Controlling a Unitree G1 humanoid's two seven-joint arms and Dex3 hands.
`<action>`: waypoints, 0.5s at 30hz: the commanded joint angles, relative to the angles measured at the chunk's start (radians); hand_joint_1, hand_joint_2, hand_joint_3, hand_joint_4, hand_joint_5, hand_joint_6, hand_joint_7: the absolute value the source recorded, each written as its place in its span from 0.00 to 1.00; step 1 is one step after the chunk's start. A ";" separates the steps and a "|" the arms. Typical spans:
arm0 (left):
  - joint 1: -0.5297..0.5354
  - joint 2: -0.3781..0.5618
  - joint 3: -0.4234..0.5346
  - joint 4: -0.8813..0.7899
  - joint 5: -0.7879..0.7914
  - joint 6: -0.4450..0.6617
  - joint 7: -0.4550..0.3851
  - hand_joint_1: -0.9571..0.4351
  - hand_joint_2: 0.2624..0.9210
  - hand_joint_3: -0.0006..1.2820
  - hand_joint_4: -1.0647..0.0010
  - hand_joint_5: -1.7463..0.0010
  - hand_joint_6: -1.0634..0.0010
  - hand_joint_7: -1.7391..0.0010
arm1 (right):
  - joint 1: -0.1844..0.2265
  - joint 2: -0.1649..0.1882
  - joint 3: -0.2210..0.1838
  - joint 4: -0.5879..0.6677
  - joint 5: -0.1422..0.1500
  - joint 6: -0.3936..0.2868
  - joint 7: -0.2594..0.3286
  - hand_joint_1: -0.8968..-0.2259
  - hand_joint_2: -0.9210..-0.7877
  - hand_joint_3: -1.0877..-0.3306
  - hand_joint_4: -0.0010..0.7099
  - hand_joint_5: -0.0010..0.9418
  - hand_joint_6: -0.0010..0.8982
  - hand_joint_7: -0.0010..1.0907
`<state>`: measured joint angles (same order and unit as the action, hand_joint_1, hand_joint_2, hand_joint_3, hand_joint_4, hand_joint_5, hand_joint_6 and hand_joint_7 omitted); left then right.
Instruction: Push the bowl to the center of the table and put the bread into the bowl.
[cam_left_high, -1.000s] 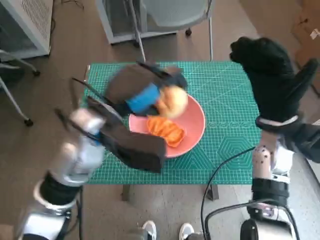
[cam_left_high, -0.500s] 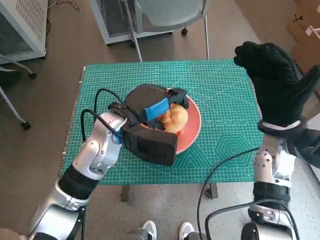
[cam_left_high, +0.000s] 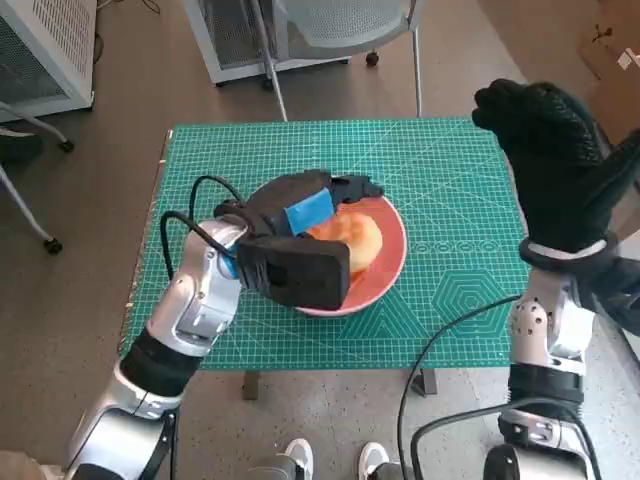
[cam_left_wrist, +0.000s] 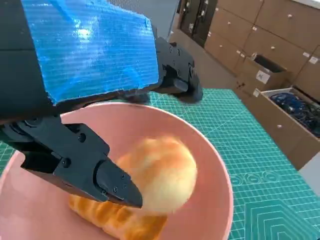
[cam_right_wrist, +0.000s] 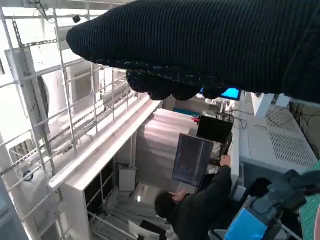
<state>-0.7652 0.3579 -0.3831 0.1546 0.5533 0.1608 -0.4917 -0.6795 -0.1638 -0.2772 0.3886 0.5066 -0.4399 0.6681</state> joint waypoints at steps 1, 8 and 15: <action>0.003 0.016 0.011 -0.009 0.003 -0.014 0.009 0.38 0.75 0.03 1.00 1.00 0.83 0.96 | 0.023 -0.002 0.002 0.008 -0.011 0.002 -0.010 0.36 0.00 0.44 0.41 0.00 0.42 0.00; 0.016 0.029 0.096 0.021 -0.117 -0.076 0.004 0.37 0.75 0.02 1.00 1.00 0.84 0.97 | 0.016 -0.009 0.003 0.012 -0.007 0.011 -0.008 0.36 0.00 0.45 0.41 0.00 0.42 0.00; 0.030 0.014 0.243 0.115 -0.336 -0.250 0.018 0.27 0.83 0.03 1.00 1.00 0.86 0.98 | 0.009 -0.005 0.011 0.014 -0.011 0.018 -0.011 0.36 0.00 0.45 0.41 0.00 0.42 0.00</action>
<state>-0.7551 0.3797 -0.2135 0.2344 0.3165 -0.0171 -0.4830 -0.6799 -0.1659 -0.2719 0.3907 0.5059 -0.4388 0.6645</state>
